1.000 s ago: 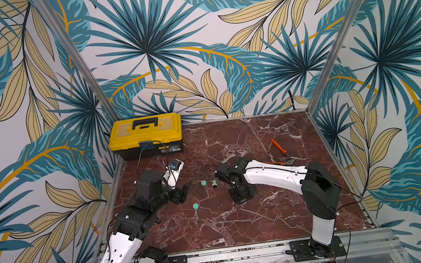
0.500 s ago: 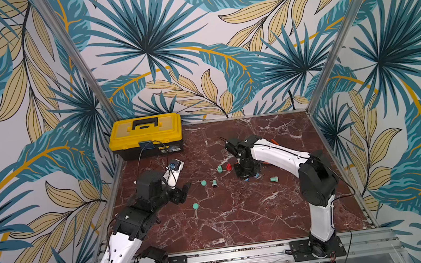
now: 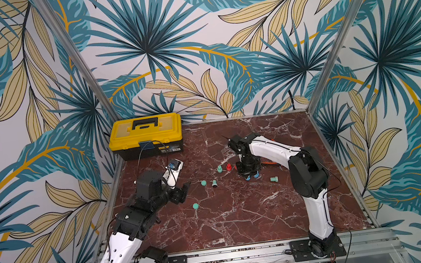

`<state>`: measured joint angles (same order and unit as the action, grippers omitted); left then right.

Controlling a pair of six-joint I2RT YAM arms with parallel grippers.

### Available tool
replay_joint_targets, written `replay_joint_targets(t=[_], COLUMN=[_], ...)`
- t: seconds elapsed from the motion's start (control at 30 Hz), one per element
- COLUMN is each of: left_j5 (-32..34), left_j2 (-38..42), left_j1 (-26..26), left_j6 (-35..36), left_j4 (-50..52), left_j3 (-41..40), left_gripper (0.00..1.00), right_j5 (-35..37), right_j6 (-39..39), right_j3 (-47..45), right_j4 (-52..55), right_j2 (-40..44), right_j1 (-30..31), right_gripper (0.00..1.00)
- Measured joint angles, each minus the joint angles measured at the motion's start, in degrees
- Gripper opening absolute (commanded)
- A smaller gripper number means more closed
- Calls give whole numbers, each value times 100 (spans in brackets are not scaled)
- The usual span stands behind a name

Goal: Close the stamp cap
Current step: Place the stamp at the center of the board.

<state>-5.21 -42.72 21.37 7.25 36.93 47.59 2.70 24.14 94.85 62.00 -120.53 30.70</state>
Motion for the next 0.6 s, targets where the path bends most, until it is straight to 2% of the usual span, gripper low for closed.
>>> replay_joint_targets(t=[0.6], left_j5=[9], left_j2=[-2], left_j1=[-4], left_j6=[0], left_j4=[0], left_j3=[0], left_gripper=[81], right_j5=[-59], right_j6=[-17], right_j3=[72], right_j4=[-160], right_j2=[-74], right_j1=[-146], right_gripper=[13])
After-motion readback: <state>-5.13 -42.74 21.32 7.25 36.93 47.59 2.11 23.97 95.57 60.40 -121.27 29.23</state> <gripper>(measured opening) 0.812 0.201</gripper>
